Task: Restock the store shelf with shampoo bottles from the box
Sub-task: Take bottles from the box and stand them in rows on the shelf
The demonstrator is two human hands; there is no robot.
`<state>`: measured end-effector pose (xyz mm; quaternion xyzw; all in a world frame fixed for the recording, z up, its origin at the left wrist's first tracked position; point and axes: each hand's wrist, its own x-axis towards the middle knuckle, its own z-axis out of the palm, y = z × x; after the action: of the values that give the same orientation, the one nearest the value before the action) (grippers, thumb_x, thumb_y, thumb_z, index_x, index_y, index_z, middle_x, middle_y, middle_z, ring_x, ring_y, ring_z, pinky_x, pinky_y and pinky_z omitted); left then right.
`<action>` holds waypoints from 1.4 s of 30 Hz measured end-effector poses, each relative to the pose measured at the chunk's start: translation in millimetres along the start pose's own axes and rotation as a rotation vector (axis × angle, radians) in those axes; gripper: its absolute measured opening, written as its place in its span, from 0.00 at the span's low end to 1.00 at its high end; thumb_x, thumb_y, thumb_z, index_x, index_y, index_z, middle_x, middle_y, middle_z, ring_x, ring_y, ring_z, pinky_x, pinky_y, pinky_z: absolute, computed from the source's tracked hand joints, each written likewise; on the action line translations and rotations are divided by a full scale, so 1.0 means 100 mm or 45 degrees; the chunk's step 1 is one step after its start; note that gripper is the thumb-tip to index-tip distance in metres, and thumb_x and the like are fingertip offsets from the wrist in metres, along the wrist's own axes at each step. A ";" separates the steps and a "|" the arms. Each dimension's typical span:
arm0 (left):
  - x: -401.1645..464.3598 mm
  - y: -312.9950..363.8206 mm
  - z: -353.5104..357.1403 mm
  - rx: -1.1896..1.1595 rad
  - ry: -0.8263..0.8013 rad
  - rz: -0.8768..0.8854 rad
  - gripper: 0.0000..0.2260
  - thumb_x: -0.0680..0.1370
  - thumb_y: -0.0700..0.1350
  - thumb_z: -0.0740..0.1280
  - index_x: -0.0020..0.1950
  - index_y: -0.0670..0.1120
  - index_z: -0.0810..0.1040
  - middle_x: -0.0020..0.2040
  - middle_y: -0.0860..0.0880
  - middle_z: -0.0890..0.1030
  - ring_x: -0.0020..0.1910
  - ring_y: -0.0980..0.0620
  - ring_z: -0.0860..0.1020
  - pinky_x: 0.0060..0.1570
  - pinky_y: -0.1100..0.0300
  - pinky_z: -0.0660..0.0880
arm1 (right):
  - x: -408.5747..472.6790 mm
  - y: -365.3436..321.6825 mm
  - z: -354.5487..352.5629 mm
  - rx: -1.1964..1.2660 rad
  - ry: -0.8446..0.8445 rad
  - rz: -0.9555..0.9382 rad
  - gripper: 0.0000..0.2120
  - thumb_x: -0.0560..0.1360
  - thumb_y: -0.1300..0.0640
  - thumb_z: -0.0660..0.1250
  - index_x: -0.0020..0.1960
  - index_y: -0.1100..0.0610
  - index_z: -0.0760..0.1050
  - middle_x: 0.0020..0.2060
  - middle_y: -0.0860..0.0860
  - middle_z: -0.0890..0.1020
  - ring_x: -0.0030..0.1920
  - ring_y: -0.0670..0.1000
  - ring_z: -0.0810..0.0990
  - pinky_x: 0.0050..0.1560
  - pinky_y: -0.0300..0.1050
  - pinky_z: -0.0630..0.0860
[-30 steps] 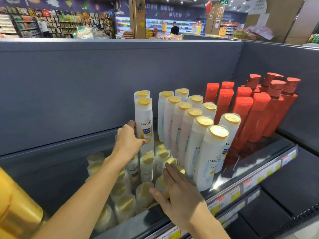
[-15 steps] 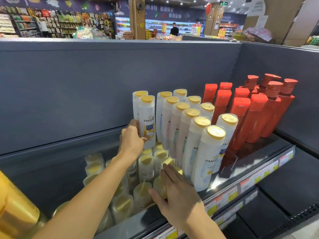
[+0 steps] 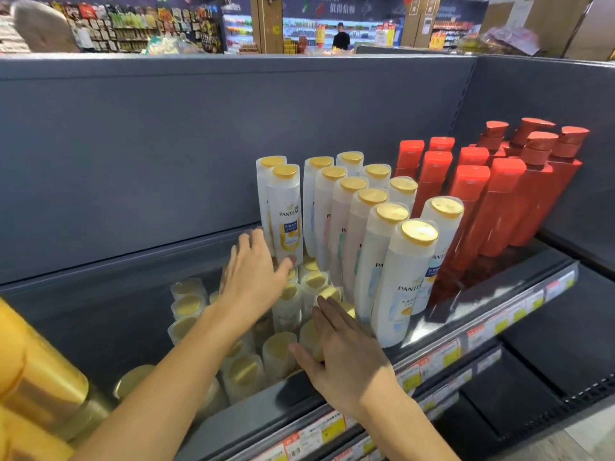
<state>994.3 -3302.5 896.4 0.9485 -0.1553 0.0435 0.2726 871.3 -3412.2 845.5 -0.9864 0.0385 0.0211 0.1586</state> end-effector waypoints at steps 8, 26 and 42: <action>-0.86 -0.15 -0.16 0.224 -0.188 0.168 0.33 0.80 0.63 0.46 0.79 0.46 0.42 0.79 0.48 0.39 0.77 0.52 0.37 0.76 0.45 0.44 | -0.32 -0.19 0.00 0.004 0.300 0.024 0.30 0.81 0.40 0.52 0.75 0.58 0.60 0.76 0.52 0.61 0.76 0.49 0.58 0.70 0.41 0.62; -3.28 0.08 1.20 0.242 -0.637 0.973 0.33 0.78 0.61 0.46 0.71 0.38 0.70 0.72 0.38 0.70 0.72 0.41 0.68 0.66 0.38 0.66 | -3.30 0.14 1.08 0.109 0.142 0.989 0.36 0.81 0.39 0.50 0.79 0.60 0.46 0.79 0.53 0.47 0.78 0.50 0.44 0.75 0.42 0.43; -5.30 0.54 3.70 0.543 -1.288 0.904 0.30 0.82 0.59 0.47 0.77 0.41 0.54 0.78 0.41 0.57 0.77 0.43 0.55 0.72 0.45 0.58 | -5.48 2.08 2.97 0.504 -0.350 1.331 0.24 0.82 0.44 0.54 0.67 0.62 0.66 0.62 0.58 0.71 0.63 0.59 0.70 0.62 0.49 0.68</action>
<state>473.8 -3398.6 521.4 0.7761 -0.5563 -0.2910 -0.0593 299.8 -3477.4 528.3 -0.7761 0.5032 0.2170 0.3122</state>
